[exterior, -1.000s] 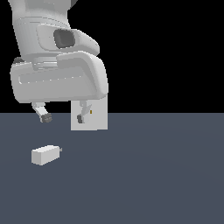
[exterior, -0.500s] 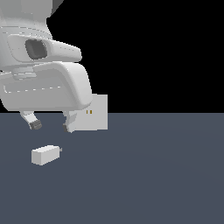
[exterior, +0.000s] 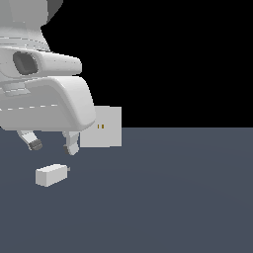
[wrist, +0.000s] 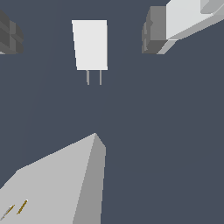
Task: Plug the charger into the wall socket.
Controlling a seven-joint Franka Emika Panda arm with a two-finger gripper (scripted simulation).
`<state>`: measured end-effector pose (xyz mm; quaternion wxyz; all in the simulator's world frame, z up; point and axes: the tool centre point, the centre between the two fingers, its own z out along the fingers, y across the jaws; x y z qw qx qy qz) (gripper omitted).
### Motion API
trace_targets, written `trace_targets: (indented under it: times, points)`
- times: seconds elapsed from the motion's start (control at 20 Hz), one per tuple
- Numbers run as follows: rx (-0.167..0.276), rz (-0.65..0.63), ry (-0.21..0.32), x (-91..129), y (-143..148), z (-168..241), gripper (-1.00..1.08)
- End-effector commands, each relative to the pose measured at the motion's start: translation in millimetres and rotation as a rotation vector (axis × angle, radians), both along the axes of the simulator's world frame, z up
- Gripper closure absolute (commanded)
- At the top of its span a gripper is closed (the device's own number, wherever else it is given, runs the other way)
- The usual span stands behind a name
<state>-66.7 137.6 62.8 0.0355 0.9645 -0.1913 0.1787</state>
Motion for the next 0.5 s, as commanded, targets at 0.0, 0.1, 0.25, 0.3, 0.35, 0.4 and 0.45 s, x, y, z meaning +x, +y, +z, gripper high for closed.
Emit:
trace_targets:
  times: [0.0,0.1,0.25,0.3,0.35,0.4,0.45]
  points:
    - [-0.001,-0.003,-0.002,0,1,-1,-0.92]
    - [0.0,-0.001,-0.001,0,0,-1,-0.92]
    - [0.0,-0.001,-0.001,0,0,-5,-0.92]
    - [0.0,-0.001,-0.001,0,0,-7,-0.92]
    - [0.0,-0.001,-0.001,0,0,-10,-0.92]
    - [0.0,-0.002,0.0,0,0,-13,-0.92]
    - [0.0,-0.002,0.0,-1,0,-17,-0.92]
